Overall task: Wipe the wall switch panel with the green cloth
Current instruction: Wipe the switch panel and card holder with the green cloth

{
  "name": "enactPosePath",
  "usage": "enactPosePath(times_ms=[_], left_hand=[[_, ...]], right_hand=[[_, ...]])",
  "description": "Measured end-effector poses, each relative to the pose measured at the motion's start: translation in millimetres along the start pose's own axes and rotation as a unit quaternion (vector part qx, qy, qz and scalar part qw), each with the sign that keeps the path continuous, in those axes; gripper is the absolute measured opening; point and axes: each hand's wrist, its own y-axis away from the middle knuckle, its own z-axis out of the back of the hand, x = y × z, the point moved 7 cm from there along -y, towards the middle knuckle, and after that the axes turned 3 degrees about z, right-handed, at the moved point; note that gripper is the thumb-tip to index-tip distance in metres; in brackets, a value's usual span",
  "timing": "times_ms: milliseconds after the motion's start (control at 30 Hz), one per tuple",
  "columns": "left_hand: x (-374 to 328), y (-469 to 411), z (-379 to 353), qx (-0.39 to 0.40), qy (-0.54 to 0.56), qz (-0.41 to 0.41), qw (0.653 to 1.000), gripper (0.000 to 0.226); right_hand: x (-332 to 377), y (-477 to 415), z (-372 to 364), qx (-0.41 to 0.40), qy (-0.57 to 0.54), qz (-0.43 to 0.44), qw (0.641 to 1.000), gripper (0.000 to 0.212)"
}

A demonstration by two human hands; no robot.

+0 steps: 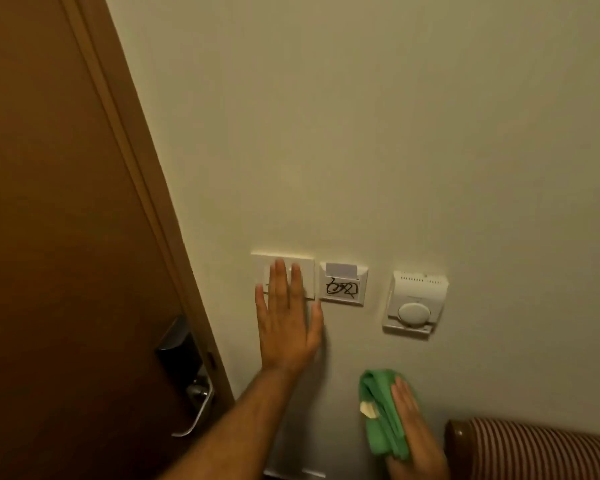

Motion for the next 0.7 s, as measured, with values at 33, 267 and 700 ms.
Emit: enactPosePath(times_ms=[33,267,700], left_hand=[[-4,-25,7,-0.021,0.005,-0.007,1.000,0.084],[-14,-132,35,-0.098,0.036,-0.047,0.993,0.083],[-14,-174,18,-0.161,0.025,-0.167,0.973,0.068]], right_hand=[[23,-23,-5,-0.022,0.006,0.013,1.000,0.051],[31,-116,-44,-0.010,0.013,-0.014,1.000,0.077],[12,-140,-101,0.019,0.125,0.030,0.991,0.061]])
